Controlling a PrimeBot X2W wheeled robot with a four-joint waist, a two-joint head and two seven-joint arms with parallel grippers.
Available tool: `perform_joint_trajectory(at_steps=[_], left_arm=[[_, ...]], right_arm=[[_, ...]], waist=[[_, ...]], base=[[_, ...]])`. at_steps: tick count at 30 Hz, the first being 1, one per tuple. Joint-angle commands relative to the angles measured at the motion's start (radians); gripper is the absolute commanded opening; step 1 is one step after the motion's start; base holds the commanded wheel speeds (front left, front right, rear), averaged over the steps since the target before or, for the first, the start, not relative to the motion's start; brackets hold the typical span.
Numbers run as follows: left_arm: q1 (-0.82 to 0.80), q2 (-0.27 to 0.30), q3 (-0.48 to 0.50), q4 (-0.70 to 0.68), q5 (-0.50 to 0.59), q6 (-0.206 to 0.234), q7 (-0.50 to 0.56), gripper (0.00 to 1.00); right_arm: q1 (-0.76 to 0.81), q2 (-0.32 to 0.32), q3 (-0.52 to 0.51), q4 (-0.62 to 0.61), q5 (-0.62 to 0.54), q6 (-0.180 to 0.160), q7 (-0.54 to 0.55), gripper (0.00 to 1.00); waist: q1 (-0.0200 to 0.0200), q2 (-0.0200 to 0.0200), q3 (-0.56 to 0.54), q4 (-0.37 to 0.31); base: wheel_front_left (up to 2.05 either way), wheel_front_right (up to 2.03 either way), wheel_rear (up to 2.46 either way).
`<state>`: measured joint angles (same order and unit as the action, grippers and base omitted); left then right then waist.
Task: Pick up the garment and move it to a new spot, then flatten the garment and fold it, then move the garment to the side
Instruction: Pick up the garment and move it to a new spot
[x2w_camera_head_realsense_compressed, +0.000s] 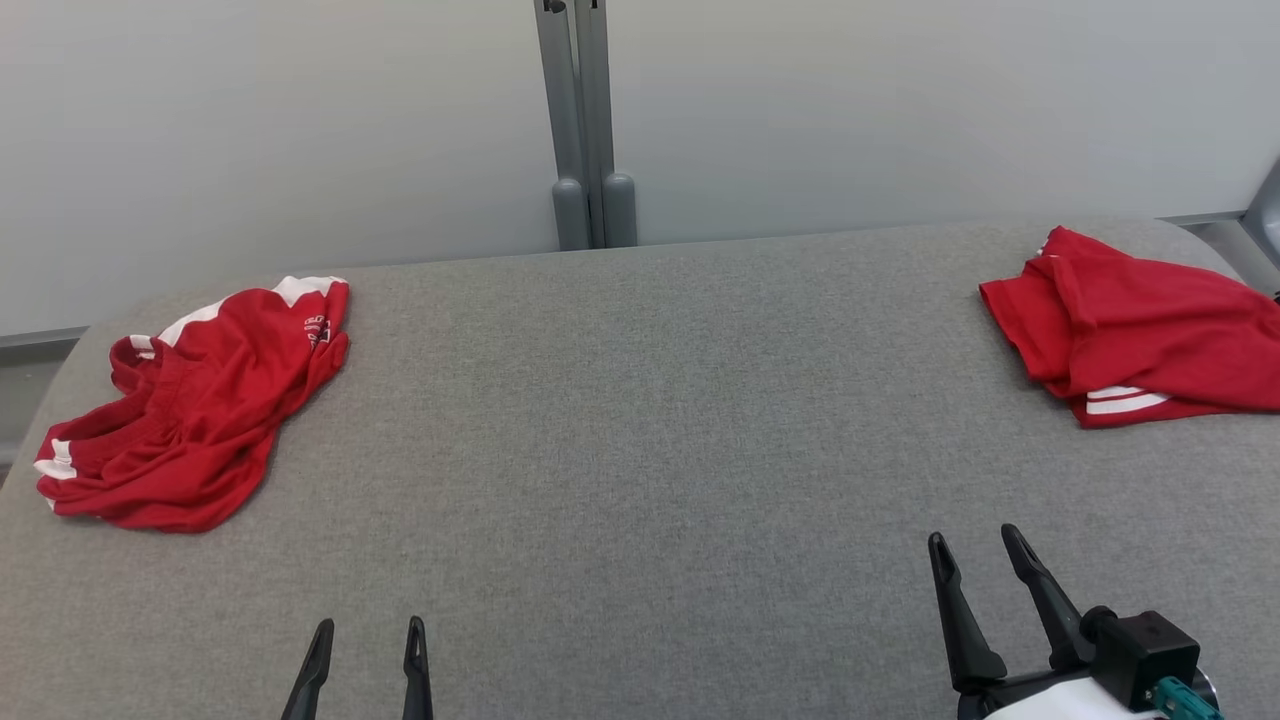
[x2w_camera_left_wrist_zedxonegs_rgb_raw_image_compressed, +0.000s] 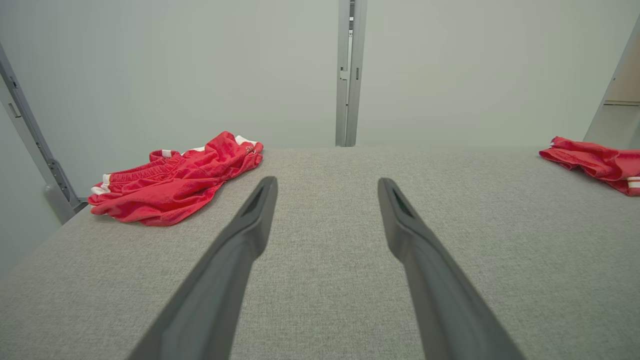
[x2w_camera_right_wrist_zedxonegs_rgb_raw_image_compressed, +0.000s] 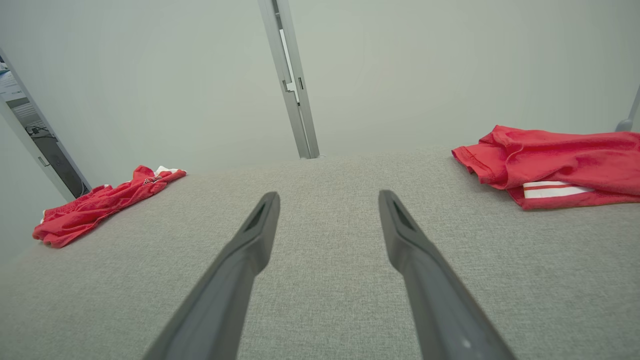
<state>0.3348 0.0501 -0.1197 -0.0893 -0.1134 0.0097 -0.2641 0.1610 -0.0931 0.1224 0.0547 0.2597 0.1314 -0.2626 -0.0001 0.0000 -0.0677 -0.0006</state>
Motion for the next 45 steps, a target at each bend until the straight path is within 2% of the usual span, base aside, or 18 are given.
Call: perform_joint_trajectory(at_steps=[1,10,14,30,35,45], left_arm=[[0.005,0.001,0.001,0.004,0.003,-0.001,0.000,1.00],[-0.002,0.001,-0.007,0.015,0.004,-0.003,0.000,1.00],[-0.019,0.001,-0.012,0.021,0.012,-0.003,0.000,1.00],[-0.001,0.001,0.031,-0.025,-0.052,0.036,0.000,1.00],[0.008,0.001,0.047,-0.049,-0.034,0.047,0.000,1.00],[0.024,0.001,0.073,-0.068,-0.038,0.043,0.000,1.00]], right_arm=[[0.014,-0.002,-0.002,-0.003,-0.007,-0.002,-0.003,1.00],[0.022,0.002,0.002,0.003,0.021,-0.002,-0.003,1.00],[0.031,-0.003,0.006,0.001,0.024,-0.002,-0.003,1.00],[0.026,0.001,0.058,-0.021,-0.008,-0.002,-0.003,1.00],[0.031,0.005,0.061,-0.017,-0.004,-0.002,-0.003,1.00],[0.031,0.020,0.080,-0.007,0.005,-0.002,-0.003,1.00]], waist=[[0.0001,0.0000,-0.001,0.000],[0.0001,0.0000,-0.007,0.005],[0.0001,0.0000,-0.003,0.032],[0.0001,0.0000,0.008,0.286],[0.0001,0.0000,0.005,0.359],[0.0001,0.0000,-0.011,0.451]], base=[[0.00,0.00,0.00],[0.00,0.00,0.00],[0.00,0.00,0.00],[0.00,0.00,0.00],[0.00,0.00,0.00],[0.00,0.00,0.00]])
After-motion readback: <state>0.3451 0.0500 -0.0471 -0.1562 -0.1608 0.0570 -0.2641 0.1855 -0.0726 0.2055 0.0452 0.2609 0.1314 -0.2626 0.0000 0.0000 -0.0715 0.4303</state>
